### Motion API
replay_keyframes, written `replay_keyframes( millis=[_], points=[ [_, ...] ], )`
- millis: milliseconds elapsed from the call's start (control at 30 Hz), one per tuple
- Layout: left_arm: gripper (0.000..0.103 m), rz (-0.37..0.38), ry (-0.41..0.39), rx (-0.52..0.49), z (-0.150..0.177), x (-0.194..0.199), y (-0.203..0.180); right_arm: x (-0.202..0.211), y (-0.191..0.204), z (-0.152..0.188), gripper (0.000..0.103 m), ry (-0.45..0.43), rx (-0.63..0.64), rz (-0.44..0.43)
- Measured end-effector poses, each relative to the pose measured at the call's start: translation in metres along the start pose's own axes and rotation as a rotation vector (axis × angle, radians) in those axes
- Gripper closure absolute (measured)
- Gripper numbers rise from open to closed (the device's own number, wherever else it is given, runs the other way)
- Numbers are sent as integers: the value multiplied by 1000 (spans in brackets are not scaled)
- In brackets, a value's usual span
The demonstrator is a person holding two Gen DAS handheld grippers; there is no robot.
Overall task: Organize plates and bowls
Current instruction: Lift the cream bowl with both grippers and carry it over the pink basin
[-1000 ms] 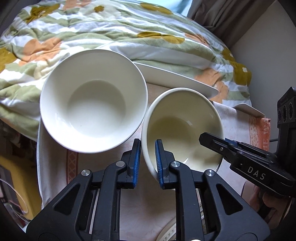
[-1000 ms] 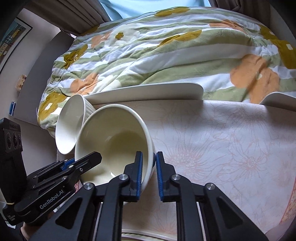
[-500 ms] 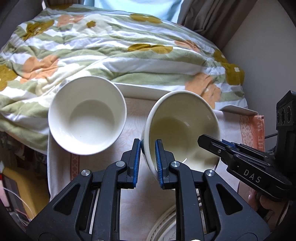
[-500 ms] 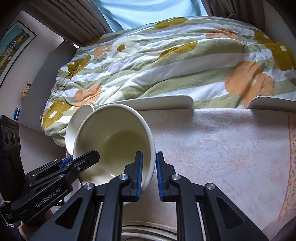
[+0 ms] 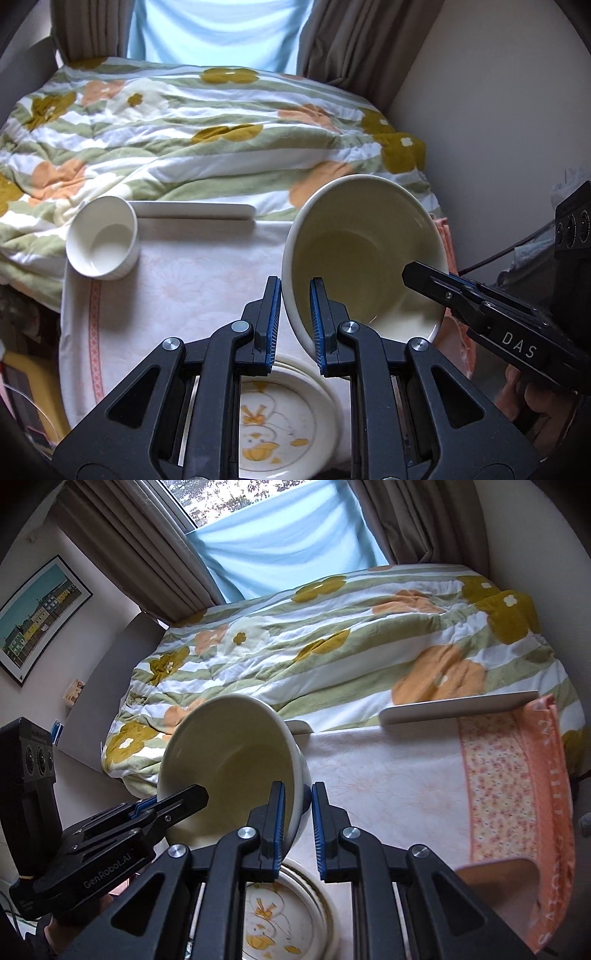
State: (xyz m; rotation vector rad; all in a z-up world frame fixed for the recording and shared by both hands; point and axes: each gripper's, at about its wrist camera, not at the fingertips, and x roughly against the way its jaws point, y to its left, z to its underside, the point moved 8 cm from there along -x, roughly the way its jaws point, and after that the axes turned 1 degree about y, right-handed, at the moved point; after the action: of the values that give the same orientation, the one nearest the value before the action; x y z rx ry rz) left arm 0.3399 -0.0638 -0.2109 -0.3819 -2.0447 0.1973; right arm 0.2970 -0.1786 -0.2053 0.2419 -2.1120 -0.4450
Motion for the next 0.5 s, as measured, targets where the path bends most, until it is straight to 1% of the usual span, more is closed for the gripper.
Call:
replay_keyframes(
  millis=[133, 267, 400, 500],
  points=[
    [89, 26, 4, -40, 21, -2, -59, 42, -37, 15, 90, -34, -7, 28],
    [89, 49, 35, -67, 50, -15, -108, 71, -81, 37, 90, -39, -26, 64],
    [89, 90, 111, -67, 83, -39, -140, 83, -115, 61, 90, -22, -56, 97],
    [89, 82, 176, -100, 106, -59, -154, 80, -139, 81, 90, 5, -104, 114]
  ],
)
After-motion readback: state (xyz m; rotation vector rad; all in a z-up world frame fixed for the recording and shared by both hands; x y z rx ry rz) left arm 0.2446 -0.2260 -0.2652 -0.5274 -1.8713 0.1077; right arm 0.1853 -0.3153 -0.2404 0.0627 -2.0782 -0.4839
